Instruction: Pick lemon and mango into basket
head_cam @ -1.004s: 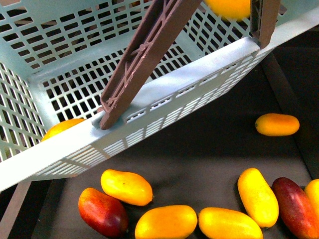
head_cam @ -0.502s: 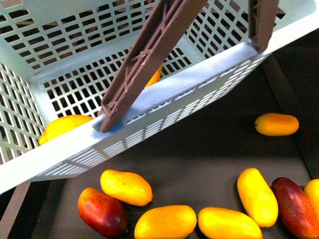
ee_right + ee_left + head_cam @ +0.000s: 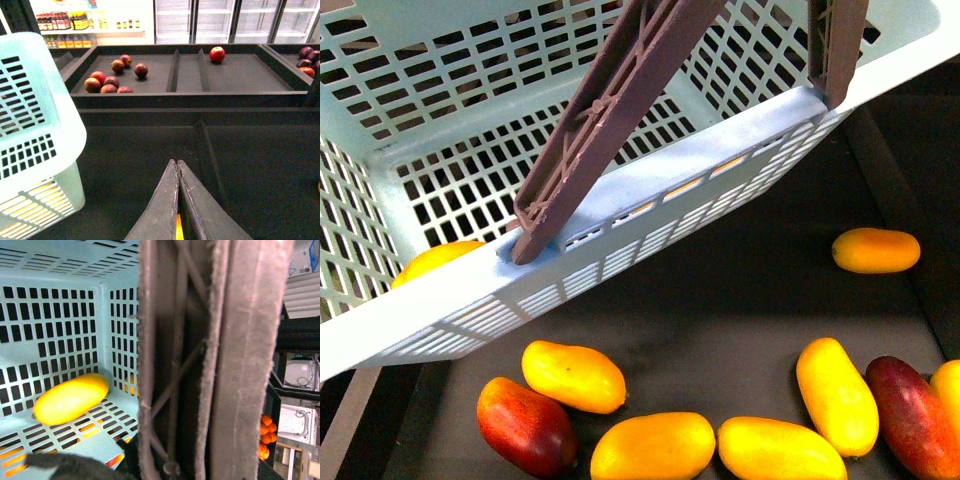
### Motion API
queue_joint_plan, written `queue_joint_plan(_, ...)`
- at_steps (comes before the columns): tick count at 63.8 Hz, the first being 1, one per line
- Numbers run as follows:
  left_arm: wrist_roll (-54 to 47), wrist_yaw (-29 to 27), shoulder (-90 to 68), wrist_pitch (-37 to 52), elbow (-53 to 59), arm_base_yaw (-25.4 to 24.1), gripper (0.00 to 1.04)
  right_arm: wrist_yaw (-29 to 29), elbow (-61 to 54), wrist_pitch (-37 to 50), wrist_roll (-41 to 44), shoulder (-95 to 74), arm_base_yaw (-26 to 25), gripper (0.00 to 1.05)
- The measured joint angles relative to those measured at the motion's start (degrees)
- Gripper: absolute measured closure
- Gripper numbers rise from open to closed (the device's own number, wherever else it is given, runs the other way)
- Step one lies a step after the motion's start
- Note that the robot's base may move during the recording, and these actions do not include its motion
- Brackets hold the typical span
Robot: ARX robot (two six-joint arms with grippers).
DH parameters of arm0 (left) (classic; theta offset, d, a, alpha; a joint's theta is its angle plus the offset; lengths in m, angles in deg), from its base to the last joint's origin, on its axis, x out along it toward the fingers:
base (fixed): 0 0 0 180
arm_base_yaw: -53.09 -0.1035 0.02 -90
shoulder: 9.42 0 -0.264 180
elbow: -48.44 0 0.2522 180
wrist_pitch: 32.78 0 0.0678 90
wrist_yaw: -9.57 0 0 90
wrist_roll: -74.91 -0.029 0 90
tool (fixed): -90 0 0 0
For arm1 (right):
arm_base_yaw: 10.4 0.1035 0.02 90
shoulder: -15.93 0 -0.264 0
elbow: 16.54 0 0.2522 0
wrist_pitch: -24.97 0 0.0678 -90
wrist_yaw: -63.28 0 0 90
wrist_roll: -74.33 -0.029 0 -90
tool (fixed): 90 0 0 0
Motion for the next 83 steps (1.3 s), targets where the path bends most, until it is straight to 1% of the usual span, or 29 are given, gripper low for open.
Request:
queue_joint_plan(3, 0.00, 0.02, 0.00, 0.00, 0.00, 0.00, 0.91, 0.46, -0.79, -0.55, 0.00, 1.25, -0.46, 1.03)
queue_joint_plan(6, 0.04, 0.11, 0.00, 0.00, 0.00, 0.00, 0.91, 3.89, -1.64, -1.42, 0.04, 2.89, -2.67, 1.03)
queue_joint_plan(13, 0.04, 0.26, 0.00, 0.00, 0.00, 0.00, 0.91, 4.63, -3.15, -3.04, 0.02, 6.05, -5.07, 1.03)
queue_joint_plan(34, -0.09, 0.00, 0.00, 0.00, 0.00, 0.00, 0.91, 4.96, -6.49, -10.05, 0.02, 16.39, -5.20, 1.03)
queue_joint_plan(38, -0.09, 0.07, 0.00, 0.00, 0.00, 0.00, 0.91, 4.96, -7.74, -8.55, 0.04, 16.96, -5.22, 1.03)
queue_joint_plan(42, -0.07, 0.11, 0.00, 0.00, 0.00, 0.00, 0.91, 4.98, -7.76, -9.09, 0.04, 17.79, -5.22, 1.03)
queue_joint_plan(59, -0.09, 0.02, 0.00, 0.00, 0.00, 0.00, 0.91, 5.01, -7.76, -16.17, 0.04, 25.31, -5.22, 1.03)
queue_joint_plan(83, -0.09, 0.04, 0.00, 0.00, 0.00, 0.00, 0.91, 4.98, -7.76, -23.96, 0.04, 33.18, -5.22, 1.03)
